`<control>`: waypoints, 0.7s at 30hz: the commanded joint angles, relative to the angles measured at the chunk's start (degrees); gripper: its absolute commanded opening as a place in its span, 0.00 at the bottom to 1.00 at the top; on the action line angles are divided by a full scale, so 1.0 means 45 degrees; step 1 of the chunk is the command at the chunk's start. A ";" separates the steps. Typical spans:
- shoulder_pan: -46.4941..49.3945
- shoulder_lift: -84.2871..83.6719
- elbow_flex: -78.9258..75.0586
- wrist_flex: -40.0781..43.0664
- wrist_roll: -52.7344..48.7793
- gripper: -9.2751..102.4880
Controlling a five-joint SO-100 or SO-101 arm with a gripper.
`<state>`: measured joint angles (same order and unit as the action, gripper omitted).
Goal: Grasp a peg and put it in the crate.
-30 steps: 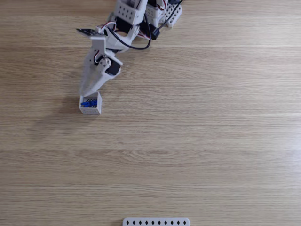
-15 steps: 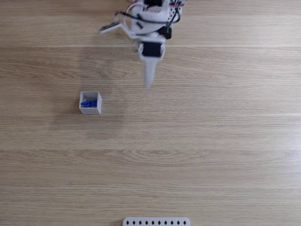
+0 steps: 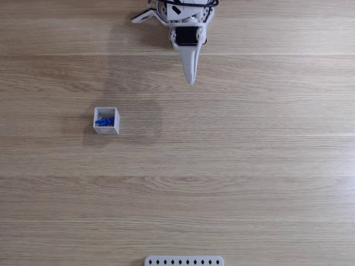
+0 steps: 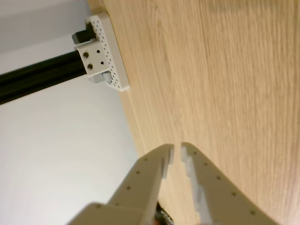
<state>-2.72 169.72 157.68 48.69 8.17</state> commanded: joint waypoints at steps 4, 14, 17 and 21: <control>-0.0254 0.2539 0.1328 0.0664 -0.0273 0.08; -0.0137 0.4766 0.2949 0.3164 -0.0273 0.08; -0.0137 0.4727 0.3242 0.3145 -0.0273 0.08; -0.0137 0.4727 0.3184 0.3145 -0.0273 0.08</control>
<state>-3.60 190.20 173.41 62.84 7.38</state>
